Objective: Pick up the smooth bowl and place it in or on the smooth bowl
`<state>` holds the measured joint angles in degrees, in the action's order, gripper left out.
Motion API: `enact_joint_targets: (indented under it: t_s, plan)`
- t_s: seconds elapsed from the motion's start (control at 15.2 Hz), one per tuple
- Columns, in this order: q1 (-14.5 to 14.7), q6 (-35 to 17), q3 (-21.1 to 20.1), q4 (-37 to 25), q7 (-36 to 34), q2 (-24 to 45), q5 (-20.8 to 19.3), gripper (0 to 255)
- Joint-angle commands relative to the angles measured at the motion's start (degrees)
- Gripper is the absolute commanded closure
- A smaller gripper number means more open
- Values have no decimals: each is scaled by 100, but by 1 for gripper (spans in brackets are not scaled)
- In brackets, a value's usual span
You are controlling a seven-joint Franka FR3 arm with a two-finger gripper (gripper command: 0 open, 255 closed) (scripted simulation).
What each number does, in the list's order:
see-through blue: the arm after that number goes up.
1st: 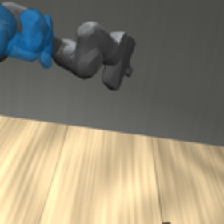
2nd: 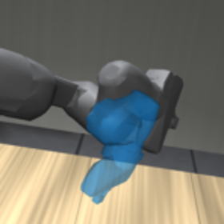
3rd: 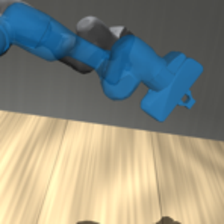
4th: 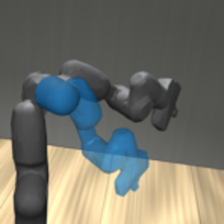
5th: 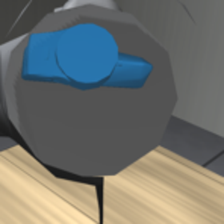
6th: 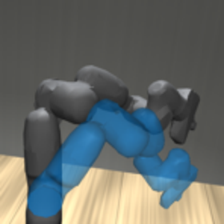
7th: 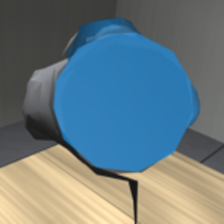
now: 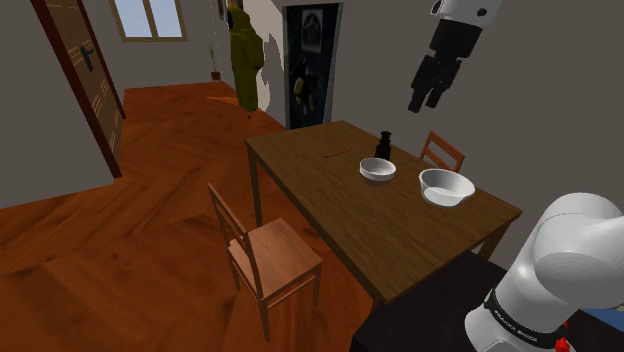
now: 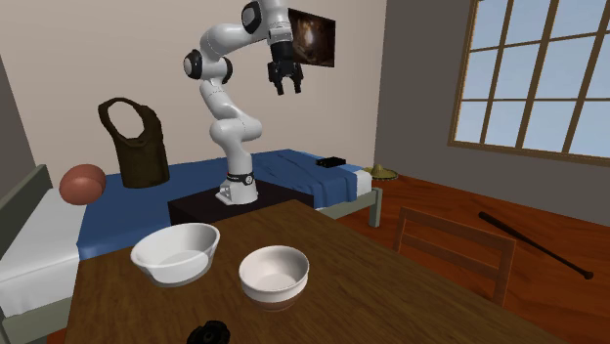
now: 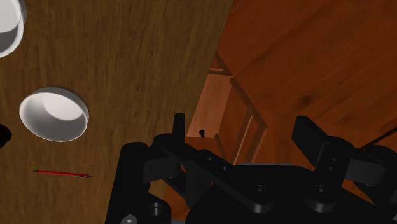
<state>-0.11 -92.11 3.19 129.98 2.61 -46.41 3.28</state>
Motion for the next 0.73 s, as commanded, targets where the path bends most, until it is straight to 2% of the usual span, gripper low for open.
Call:
enact_joint_targets:
  t_s: [0.0,0.66]
  plan:
    - [0,0,0,0,0,0,0,0]
    - [-167,-1768,482,862,706,921,-479,0]
